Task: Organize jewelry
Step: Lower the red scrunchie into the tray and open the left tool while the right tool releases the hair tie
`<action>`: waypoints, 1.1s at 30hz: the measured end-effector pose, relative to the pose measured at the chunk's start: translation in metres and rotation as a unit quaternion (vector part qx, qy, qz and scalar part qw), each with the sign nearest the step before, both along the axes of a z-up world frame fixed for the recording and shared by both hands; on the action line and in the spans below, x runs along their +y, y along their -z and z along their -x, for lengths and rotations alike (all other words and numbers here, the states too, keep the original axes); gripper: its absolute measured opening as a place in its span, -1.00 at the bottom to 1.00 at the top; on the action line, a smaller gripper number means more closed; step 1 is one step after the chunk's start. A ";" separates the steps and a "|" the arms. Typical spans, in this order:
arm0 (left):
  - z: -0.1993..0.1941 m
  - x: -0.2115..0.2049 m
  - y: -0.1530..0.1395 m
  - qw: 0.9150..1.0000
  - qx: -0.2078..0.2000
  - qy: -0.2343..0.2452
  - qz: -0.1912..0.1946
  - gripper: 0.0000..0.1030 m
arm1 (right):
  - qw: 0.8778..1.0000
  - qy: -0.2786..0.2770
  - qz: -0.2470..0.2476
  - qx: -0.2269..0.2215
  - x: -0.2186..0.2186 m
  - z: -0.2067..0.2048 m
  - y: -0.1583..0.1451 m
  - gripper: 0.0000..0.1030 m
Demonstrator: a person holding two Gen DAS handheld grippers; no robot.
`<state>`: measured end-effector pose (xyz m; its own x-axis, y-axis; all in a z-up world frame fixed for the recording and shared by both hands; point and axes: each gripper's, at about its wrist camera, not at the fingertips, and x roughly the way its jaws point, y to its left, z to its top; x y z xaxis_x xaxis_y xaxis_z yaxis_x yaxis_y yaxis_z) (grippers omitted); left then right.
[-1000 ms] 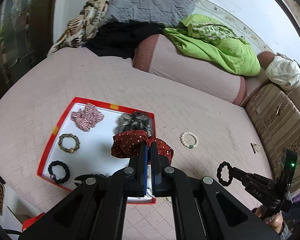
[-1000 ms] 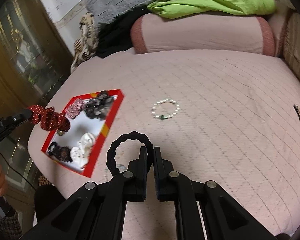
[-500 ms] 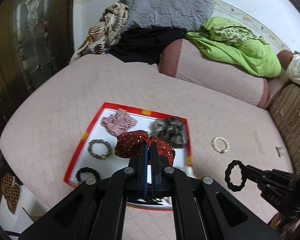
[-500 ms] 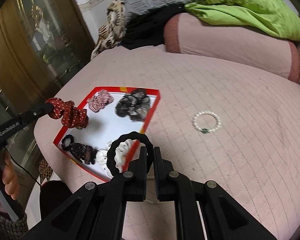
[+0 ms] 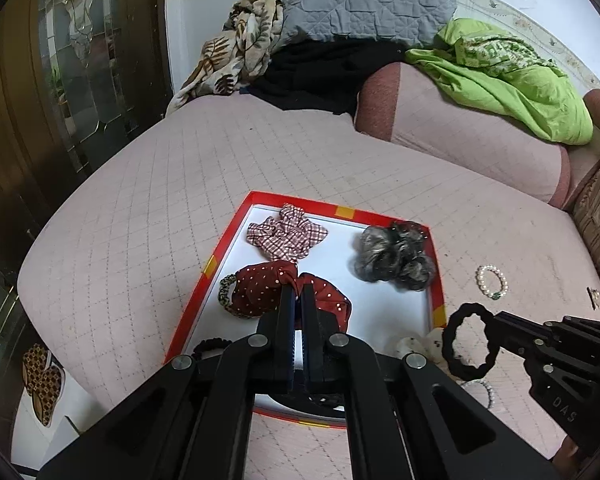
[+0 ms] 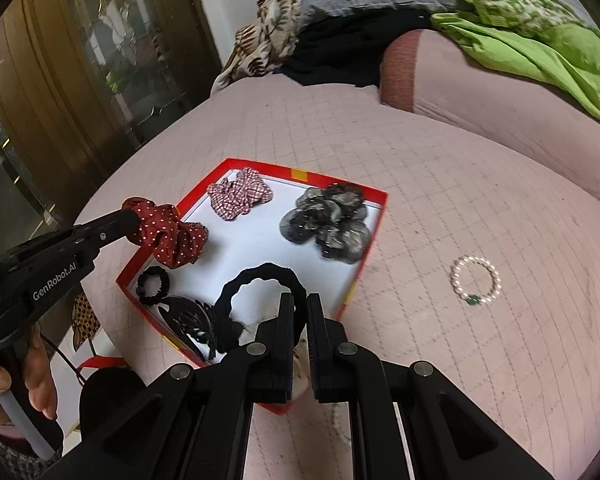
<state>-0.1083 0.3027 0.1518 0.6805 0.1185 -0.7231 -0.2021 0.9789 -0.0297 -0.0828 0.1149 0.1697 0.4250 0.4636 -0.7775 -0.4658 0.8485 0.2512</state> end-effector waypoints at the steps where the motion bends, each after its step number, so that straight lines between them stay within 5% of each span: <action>1: -0.002 0.002 0.002 1.000 0.002 -0.001 0.000 -0.95 | 1.000 -0.004 0.003 0.000 0.006 -0.002 0.002 -0.86; 17: -0.038 0.038 0.031 0.999 0.035 -0.018 -0.014 -0.95 | 0.999 -0.019 0.049 0.001 0.064 -0.045 0.030 -0.86; 33: -0.048 0.048 0.049 0.998 0.057 -0.026 -0.015 -0.95 | 0.997 -0.017 0.058 0.037 0.077 -0.058 0.064 -0.85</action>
<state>-0.0603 0.3504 0.1031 0.5864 0.1744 -0.7911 -0.2530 0.9671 0.0256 -0.0252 0.1915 0.1060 0.3508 0.3818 -0.8551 -0.4791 0.8577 0.1864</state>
